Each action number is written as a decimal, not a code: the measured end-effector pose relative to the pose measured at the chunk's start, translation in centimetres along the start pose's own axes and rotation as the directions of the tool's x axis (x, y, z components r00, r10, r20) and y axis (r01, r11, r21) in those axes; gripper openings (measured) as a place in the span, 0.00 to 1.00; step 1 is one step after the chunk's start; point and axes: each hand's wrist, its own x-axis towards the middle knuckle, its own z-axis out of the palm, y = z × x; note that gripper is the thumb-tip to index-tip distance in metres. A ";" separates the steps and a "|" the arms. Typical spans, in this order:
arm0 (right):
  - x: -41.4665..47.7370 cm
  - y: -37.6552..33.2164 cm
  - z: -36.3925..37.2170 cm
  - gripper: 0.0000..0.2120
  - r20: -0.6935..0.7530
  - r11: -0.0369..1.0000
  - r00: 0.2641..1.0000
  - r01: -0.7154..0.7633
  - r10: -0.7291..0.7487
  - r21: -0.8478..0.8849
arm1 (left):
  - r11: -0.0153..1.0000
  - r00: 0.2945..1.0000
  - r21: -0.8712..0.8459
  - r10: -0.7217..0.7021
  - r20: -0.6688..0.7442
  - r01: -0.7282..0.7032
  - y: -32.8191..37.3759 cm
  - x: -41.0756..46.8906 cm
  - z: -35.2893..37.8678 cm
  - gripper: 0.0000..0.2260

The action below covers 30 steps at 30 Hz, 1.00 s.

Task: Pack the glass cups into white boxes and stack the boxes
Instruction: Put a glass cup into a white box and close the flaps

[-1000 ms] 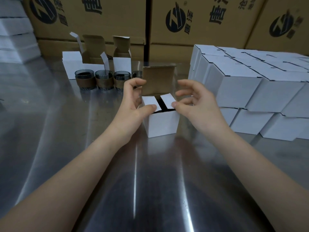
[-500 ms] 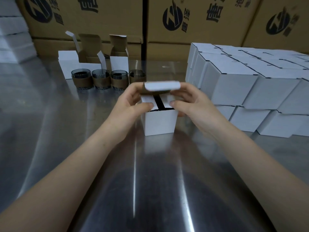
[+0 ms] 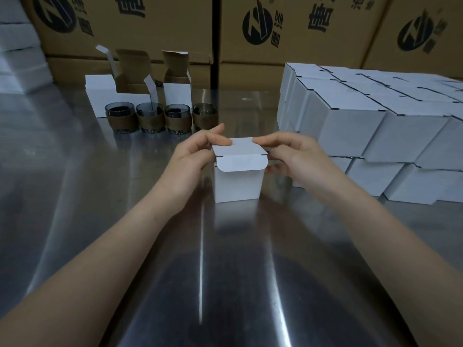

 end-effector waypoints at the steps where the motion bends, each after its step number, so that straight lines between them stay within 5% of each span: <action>1: 0.0 0.0 -0.1 0.16 -0.009 1.000 1.000 -0.007 0.007 -0.012 | 1.000 1.000 0.005 0.001 0.004 -0.001 -0.1 0.0 0.0 0.16; 5: -0.3 0.3 -0.1 0.05 0.057 0.995 0.997 0.052 -0.048 -0.083 | 0.994 0.998 0.102 0.042 0.045 -0.046 -0.3 0.2 -0.5 0.14; 9: -0.5 0.7 -0.1 0.16 0.172 0.983 0.983 0.097 -0.069 -0.156 | 0.977 0.989 0.202 0.033 0.142 -0.061 -0.5 -0.1 -0.7 0.14; 14: -0.5 1.1 0.1 0.15 0.178 0.994 0.980 0.101 -0.092 -0.042 | 0.951 0.987 0.297 0.045 0.153 -0.089 -0.7 -0.2 -0.6 0.18; 30: -0.4 0.7 0.9 0.07 0.095 0.985 0.981 0.172 -0.168 -0.029 | 0.965 0.983 0.209 0.135 0.121 -0.158 -0.2 -0.1 0.0 0.13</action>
